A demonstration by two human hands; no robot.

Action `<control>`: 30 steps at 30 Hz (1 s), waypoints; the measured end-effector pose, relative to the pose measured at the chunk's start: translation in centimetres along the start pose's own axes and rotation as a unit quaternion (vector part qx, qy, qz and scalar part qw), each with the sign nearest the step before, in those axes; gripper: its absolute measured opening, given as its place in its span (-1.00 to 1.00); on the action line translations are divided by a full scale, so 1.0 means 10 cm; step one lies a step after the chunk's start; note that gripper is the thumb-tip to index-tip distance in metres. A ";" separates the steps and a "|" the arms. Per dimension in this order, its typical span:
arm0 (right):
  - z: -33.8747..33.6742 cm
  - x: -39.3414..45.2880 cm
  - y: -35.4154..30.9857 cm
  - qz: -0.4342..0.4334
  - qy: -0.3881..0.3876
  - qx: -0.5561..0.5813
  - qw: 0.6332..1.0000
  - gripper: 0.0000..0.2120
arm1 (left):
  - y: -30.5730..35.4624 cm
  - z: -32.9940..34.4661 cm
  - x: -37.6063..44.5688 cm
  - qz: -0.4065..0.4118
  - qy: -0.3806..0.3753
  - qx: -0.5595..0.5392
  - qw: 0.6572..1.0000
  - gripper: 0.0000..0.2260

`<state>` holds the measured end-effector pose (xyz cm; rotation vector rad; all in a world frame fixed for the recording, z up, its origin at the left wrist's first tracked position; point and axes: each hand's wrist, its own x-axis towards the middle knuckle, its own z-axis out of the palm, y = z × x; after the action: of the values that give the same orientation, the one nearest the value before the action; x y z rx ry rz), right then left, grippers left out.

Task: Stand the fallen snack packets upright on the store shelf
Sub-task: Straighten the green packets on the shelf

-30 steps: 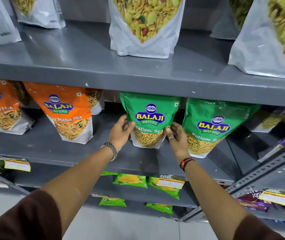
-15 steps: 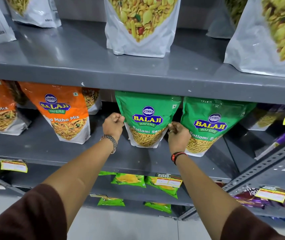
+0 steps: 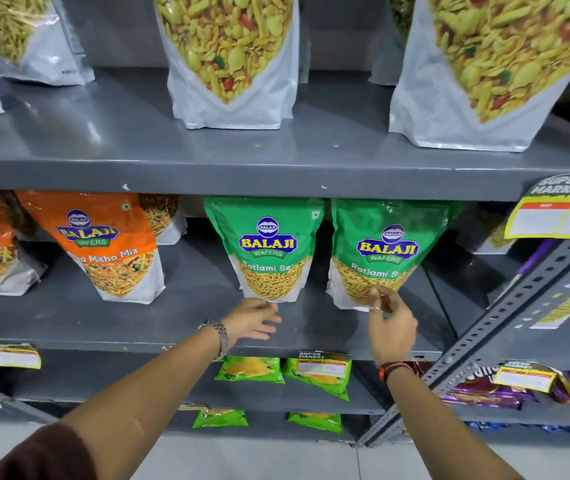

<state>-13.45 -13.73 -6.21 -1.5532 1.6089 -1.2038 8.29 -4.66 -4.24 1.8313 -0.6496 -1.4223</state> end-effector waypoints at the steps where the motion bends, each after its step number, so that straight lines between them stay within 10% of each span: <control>1: -0.06 0.01 0.06 0.017 0.020 0.008 1.000 -0.85 | 0.05 0.12 -0.01 0.012 -0.024 0.027 0.999 -0.65; 5: -0.21 0.23 0.19 0.072 0.025 0.110 0.991 -0.74 | 0.36 0.68 0.02 0.062 -0.050 0.033 0.996 -0.95; 11: -0.23 0.57 0.13 0.156 -0.119 0.234 0.952 -0.59 | 0.61 1.14 0.24 0.112 0.024 0.116 0.987 -0.21; 30: -0.41 1.03 0.51 0.172 -0.090 0.206 0.959 -0.61 | 0.72 1.64 0.41 0.143 -0.010 0.217 0.966 -0.22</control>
<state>-20.73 -23.39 -7.30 -1.0367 1.3348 -1.0845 -6.13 -15.92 -3.26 1.9472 -1.2618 -1.1703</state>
